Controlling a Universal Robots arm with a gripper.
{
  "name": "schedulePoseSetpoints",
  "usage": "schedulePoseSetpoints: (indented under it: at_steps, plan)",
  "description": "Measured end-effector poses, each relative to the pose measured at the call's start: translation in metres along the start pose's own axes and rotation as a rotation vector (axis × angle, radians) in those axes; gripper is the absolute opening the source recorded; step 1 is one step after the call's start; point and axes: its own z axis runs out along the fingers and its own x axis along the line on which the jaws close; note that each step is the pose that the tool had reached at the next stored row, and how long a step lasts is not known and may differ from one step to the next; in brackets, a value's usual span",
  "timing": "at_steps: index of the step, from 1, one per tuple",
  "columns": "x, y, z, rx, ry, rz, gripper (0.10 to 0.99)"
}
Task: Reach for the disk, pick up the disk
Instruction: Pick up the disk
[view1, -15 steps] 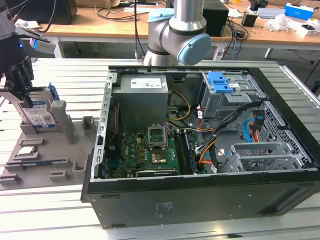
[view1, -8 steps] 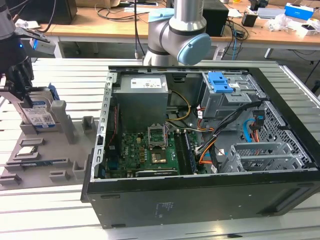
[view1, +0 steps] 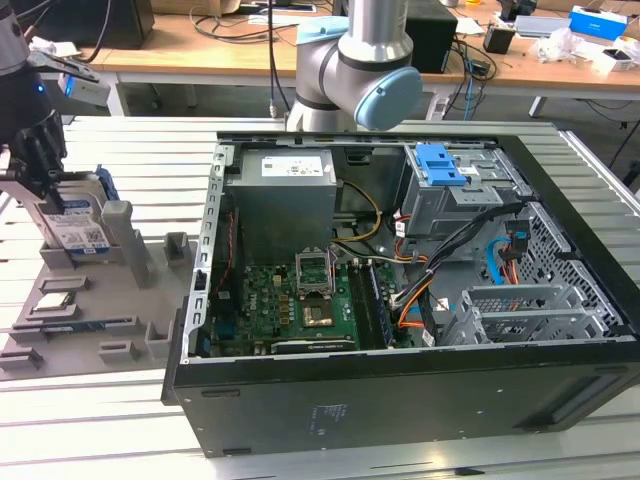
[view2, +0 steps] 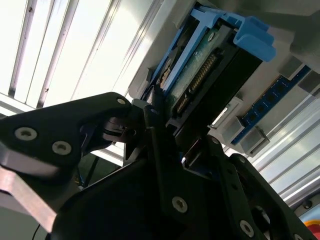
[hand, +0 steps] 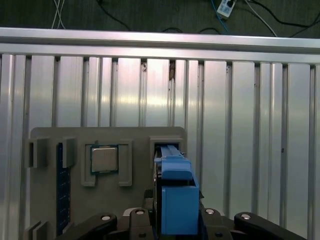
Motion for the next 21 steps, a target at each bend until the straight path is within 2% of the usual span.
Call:
schedulePoseSetpoints:
  at_steps: [7, 11, 17, 21]
  plan:
    - [-0.0007, 0.0007, -0.0169, 0.000, 0.0000, 0.000, 0.365]
    - [-0.0015, 0.0013, -0.0364, 0.000, 0.0000, 0.000, 0.365]
    - [-0.0021, 0.0021, -0.0574, 0.000, 0.0005, 0.000, 0.365]
    - [-0.0027, 0.0028, -0.0746, 0.000, 0.0013, 0.000, 0.365]
